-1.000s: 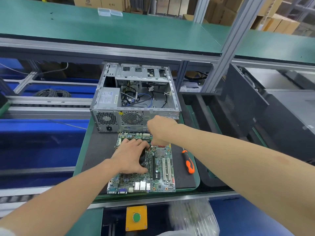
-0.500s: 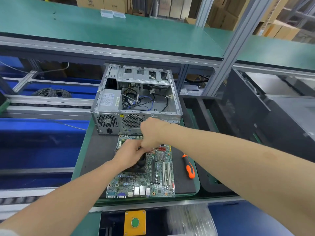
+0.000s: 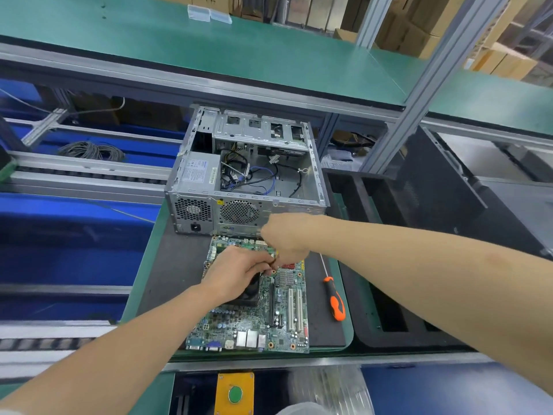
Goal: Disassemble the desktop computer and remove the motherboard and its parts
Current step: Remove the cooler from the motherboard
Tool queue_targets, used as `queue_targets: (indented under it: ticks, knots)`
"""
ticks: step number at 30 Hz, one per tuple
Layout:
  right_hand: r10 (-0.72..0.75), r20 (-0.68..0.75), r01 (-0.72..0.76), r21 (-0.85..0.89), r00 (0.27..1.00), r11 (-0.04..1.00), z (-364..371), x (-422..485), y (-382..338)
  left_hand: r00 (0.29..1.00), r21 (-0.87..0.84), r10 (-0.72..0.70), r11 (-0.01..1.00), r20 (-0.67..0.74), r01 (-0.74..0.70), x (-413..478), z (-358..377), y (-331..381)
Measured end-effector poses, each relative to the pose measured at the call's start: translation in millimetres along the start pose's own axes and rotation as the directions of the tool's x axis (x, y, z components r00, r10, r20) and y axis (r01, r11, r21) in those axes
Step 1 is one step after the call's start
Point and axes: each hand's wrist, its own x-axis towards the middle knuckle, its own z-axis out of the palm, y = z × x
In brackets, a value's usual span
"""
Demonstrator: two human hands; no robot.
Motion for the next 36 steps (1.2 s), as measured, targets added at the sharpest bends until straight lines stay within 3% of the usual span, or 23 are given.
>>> queue_targets:
  ticks: [3, 6, 8, 10, 12, 13, 15, 17, 18, 20, 22, 23, 26, 30, 32, 34, 36]
  knots:
    - [-0.09, -0.145, 0.069, -0.143, 0.985, 0.987, 6, -11, -5, 1.0, 0.061, 0.002, 0.998, -0.019, -0.001, 0, 3, -4]
    - [-0.218, -0.161, 0.146, -0.366, 0.963, 0.919, 5, -7, -29, 0.99, 0.084, -0.143, 0.986, -0.006, 0.143, -2, 14, -13]
    - [-0.256, -0.183, 0.163, -0.408, 0.949, 0.898, 3, -6, -34, 0.985, 0.091, -0.174, 0.981, -0.003, 0.173, -4, 16, -13]
    - [-0.211, -0.233, 0.127, -0.33, 0.949, 0.935, -3, -14, -26, 0.994, 0.124, -0.11, 0.986, -0.025, 0.112, -5, 14, -9]
    - [-0.02, -0.234, 0.009, -0.05, 0.972, 0.999, -8, -20, -18, 0.998, 0.124, -0.062, 0.99, -0.019, 0.064, -4, 10, -5]
    - [0.1, -0.147, -0.077, 0.153, 0.984, 0.985, -13, -20, -14, 0.999, 0.12, -0.054, 0.991, 0.002, 0.053, -3, 9, -4]
    - [0.215, 0.235, -0.304, 0.474, 0.948, 0.826, -18, -10, -9, 0.999, 0.132, -0.028, 0.991, 0.029, 0.024, -3, 7, -3]
    - [0.15, 0.543, -0.488, 0.559, 0.826, 0.67, -22, 0, -8, 0.999, 0.162, 0.002, 0.987, 0.038, -0.009, -2, 6, -2]
    - [0.125, 0.588, -0.513, 0.56, 0.799, 0.651, -22, 4, -8, 0.999, 0.16, 0.009, 0.987, 0.036, -0.015, -2, 5, -2]
    - [0.111, 0.499, -0.379, 0.475, 0.86, 0.795, -22, 5, -7, 1.0, 0.127, 0.015, 0.992, 0.02, -0.017, -2, 3, -1]
    - [0.07, 0.265, -0.119, 0.177, 0.962, 0.977, -21, 2, -7, 0.999, 0.094, -0.002, 0.996, 0.034, -0.001, 0, 0, 0]
    - [0.035, 0.139, -0.041, 0.046, 0.99, 0.998, -19, 2, -6, 0.999, 0.083, -0.015, 0.996, 0.05, 0.01, 1, 0, 1]
    - [-0.085, -0.127, 0.065, -0.158, 0.988, 0.985, -11, -4, -9, 0.996, 0.078, -0.052, 0.996, 0.069, 0.047, 1, -1, 4]
    - [-0.351, -0.164, 0.227, -0.505, 0.922, 0.833, -8, -7, -14, 0.99, 0.083, -0.106, 0.992, 0.089, 0.099, 0, -1, 6]
    - [-0.313, -0.171, 0.21, -0.447, 0.934, 0.87, -4, -10, -9, 0.99, 0.151, -0.109, 0.984, 0.093, 0.095, -1, 0, 5]
    - [-0.212, -0.189, 0.157, -0.268, 0.959, 0.95, -4, -15, -5, 0.989, 0.187, -0.106, 0.979, 0.099, 0.086, -2, 1, 3]
    - [0.04, -0.111, -0.026, 0.117, 0.993, 0.993, -9, -9, -3, 0.99, 0.183, -0.103, 0.979, 0.092, 0.085, -3, 2, 3]
